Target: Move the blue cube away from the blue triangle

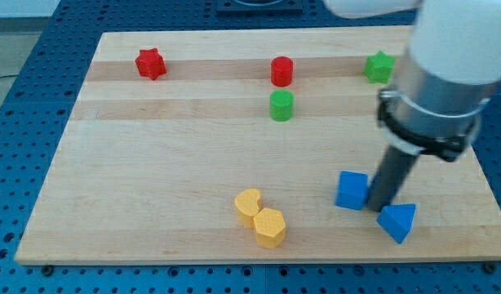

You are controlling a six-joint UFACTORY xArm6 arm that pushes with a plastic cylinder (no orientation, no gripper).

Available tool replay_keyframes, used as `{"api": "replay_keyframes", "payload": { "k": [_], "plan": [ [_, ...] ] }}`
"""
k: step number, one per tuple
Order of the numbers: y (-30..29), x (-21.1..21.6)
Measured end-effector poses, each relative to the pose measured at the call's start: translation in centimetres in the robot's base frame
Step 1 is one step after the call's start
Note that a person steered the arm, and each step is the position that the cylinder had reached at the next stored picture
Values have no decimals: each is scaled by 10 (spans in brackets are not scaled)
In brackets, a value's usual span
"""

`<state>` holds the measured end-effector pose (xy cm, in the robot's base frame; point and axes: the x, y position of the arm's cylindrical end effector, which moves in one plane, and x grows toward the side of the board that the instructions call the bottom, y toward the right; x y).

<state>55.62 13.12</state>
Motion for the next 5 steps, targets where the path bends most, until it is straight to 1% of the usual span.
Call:
{"api": "replay_keyframes", "payload": {
  "k": [1, 2, 3, 4, 5],
  "plan": [
    [-57, -16],
    [-111, -50],
    [-173, -97],
    [-231, -136],
    [-285, -156]
  ]
}}
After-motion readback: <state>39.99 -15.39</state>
